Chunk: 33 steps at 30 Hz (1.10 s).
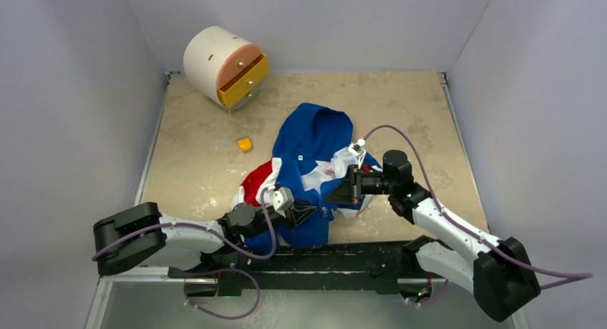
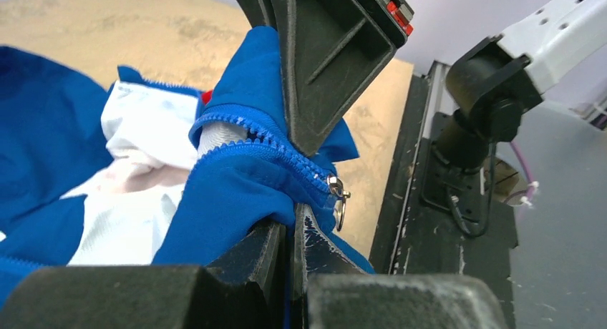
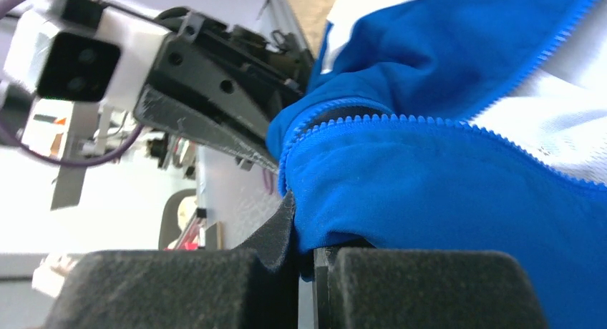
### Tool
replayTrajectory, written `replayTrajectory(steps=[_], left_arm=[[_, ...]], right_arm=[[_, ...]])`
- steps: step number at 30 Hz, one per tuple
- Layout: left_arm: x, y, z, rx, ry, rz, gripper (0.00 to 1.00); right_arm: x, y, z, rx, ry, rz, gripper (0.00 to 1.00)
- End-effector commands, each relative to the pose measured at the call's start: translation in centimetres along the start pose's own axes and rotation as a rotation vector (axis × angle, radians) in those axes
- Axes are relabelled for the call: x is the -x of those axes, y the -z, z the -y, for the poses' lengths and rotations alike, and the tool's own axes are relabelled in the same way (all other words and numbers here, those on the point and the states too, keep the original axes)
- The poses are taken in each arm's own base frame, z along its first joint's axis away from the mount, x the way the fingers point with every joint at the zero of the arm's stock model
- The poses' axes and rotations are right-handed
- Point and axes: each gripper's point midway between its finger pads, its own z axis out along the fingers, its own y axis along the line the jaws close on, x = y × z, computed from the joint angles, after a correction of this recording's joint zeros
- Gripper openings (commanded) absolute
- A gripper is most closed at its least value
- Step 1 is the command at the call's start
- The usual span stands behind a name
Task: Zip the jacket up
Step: Insert the zipper into the jacket.
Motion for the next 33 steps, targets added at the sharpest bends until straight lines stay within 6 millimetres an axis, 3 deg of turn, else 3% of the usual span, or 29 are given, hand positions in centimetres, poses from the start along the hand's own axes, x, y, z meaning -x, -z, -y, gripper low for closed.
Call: replayTrajectory(steps=[1,10,18,28,33], left_arm=[[0.9,-1.2,-0.7,0.043,0.041,0.061,0.00],[-3.2,-1.7,-2.4,0.088,0.124,0.024,0.00],[-4.9,-2.3,-3.7,0.073,0.172,0.035,0.00],[-6.6,-1.9,-5.1,0.095,0.183,-0.013,0.00],[-6.4,-2.3,-5.4,0.093,0.181,-0.005,0.00]], right_arm=[[1.5,-0.5,2.9,-0.138,0.007,0.060,0.00],[2.1,-1.7,5.9,-0.183,-0.037,0.093,0.00],[1.1,-2.4,7.5,-0.188,-0.076,0.044,0.00],[2.6,-3.7,9.6,-0.220,-0.087,0.054,0.00],[2.7,-2.3,11.1,-0.370,0.002,0.041,0.27]])
